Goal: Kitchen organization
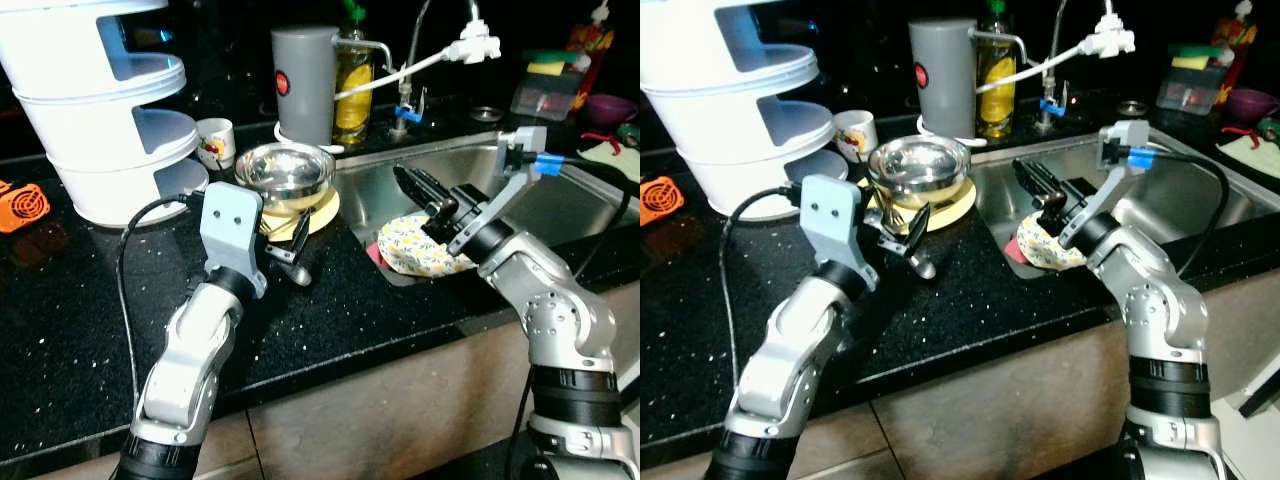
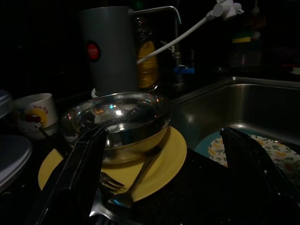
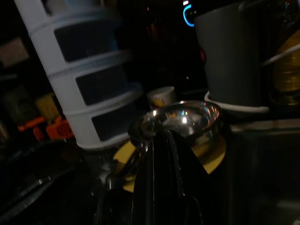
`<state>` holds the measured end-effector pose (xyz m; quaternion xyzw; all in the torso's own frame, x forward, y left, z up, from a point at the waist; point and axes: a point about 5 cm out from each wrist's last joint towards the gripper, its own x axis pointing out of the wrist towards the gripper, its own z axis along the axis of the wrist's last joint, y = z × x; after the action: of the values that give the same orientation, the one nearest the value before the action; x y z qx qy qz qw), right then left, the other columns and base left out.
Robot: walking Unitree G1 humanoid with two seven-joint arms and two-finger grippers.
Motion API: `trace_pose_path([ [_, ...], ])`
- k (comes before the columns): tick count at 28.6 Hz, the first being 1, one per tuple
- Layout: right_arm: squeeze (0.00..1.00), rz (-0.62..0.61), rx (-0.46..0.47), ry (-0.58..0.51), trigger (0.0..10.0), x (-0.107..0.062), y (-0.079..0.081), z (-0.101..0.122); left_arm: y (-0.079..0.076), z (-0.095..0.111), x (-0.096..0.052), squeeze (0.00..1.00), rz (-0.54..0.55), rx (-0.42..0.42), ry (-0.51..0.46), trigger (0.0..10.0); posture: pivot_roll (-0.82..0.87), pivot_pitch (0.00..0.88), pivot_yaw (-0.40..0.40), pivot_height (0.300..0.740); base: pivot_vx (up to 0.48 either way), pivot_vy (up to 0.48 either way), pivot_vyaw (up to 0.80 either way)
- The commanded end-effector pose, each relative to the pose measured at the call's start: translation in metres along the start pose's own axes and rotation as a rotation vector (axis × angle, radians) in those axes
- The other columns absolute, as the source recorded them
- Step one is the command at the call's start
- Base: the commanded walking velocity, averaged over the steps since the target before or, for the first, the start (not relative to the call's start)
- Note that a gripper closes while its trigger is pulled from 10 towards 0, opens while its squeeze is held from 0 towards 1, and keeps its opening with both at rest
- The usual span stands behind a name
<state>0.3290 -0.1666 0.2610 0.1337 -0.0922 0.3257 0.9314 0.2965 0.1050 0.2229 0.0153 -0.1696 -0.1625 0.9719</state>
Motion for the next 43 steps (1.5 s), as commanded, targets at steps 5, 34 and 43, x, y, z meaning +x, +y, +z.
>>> trace_pose_path([
  [5, 0.00, -0.017, -0.028, 0.050, 10.0, 0.000, 0.000, -0.011, 0.010, -0.004, -0.001, 0.00, 0.065, 0.057, 0.037, 10.0, 0.02, 0.000, -0.003, 0.740, 0.000, 0.000, 0.00],
  [34, 1.00, 0.340, -0.378, 0.471, 10.0, 0.021, 0.056, -0.067, 0.065, -0.020, -0.035, 0.00, 0.405, 0.224, 0.196, 10.0, 0.05, 0.000, -0.018, 0.740, 0.000, 0.000, 0.00],
  [43, 0.00, 0.391, -0.377, 0.595, 10.0, 0.031, 0.067, -0.079, 0.065, -0.023, -0.040, 0.00, 0.406, 0.225, 0.219, 10.0, 0.05, 0.000, -0.018, 0.740, 0.000, 0.000, 0.00],
])
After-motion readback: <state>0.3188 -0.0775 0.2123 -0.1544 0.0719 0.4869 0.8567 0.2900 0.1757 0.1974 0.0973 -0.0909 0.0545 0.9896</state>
